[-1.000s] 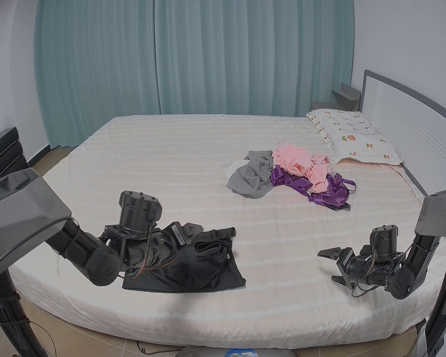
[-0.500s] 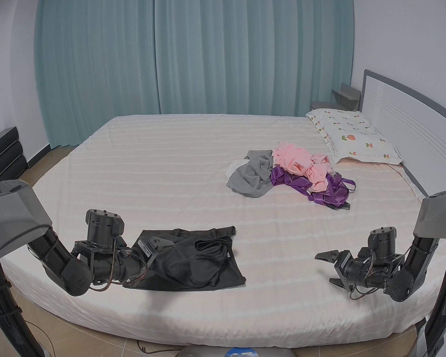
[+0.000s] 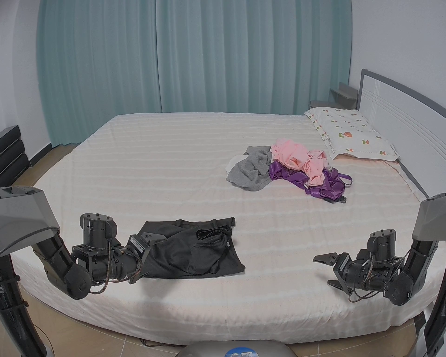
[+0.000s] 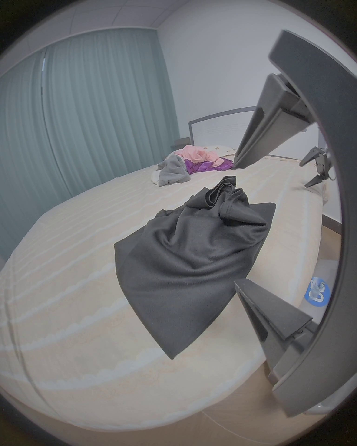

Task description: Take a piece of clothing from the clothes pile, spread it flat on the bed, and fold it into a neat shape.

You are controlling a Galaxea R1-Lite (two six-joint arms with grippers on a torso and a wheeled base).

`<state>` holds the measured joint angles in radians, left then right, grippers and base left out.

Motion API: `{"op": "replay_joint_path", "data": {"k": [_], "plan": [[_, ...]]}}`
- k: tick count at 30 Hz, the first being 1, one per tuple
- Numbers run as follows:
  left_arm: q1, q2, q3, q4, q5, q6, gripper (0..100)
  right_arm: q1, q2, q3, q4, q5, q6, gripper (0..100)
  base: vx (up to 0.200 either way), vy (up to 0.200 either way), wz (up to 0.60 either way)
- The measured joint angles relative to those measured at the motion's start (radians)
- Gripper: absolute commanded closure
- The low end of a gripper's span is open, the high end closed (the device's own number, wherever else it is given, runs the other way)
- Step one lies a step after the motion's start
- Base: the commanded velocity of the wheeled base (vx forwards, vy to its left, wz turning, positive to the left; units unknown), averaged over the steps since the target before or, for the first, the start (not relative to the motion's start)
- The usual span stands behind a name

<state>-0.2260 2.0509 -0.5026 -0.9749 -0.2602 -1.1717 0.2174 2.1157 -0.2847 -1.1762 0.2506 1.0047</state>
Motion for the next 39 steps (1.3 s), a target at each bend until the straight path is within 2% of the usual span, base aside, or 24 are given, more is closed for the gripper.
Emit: {"op": "replay_joint_path", "data": {"k": [7,20,24,28,34,37,39], "plan": [[0.015,0.015,0.021,-0.023,-0.004,-0.009,0,-0.002,-0.003,0.018,-0.030,-0.003,-0.001,0,0.000,0.200,0.00],[0.089,0.044,0.037,-0.046,0.002,0.001,0,0.030,-0.014,0.078,-0.119,-0.021,-0.010,0,0.000,0.200,0.00],[0.094,0.049,0.070,-0.097,0.002,-0.002,0,0.046,-0.019,0.084,-0.122,-0.029,-0.011,0,0.000,0.200,0.00],[0.102,0.053,0.113,-0.183,-0.002,-0.005,0,0.104,-0.026,0.086,-0.122,-0.103,-0.014,0,0.000,0.200,0.00],[0.108,0.064,0.132,-0.209,-0.003,-0.006,0,0.209,-0.032,0.044,-0.101,-0.189,-0.068,0,0.000,0.200,0.00],[0.108,0.069,0.134,-0.211,-0.003,-0.005,0,0.243,-0.029,-0.008,-0.049,-0.218,-0.112,0,0.000,0.067,0.00],[0.108,0.071,0.135,-0.213,-0.003,-0.004,0,0.264,-0.027,-0.068,0.042,-0.243,-0.150,0,0.000,0.000,0.00]]}}
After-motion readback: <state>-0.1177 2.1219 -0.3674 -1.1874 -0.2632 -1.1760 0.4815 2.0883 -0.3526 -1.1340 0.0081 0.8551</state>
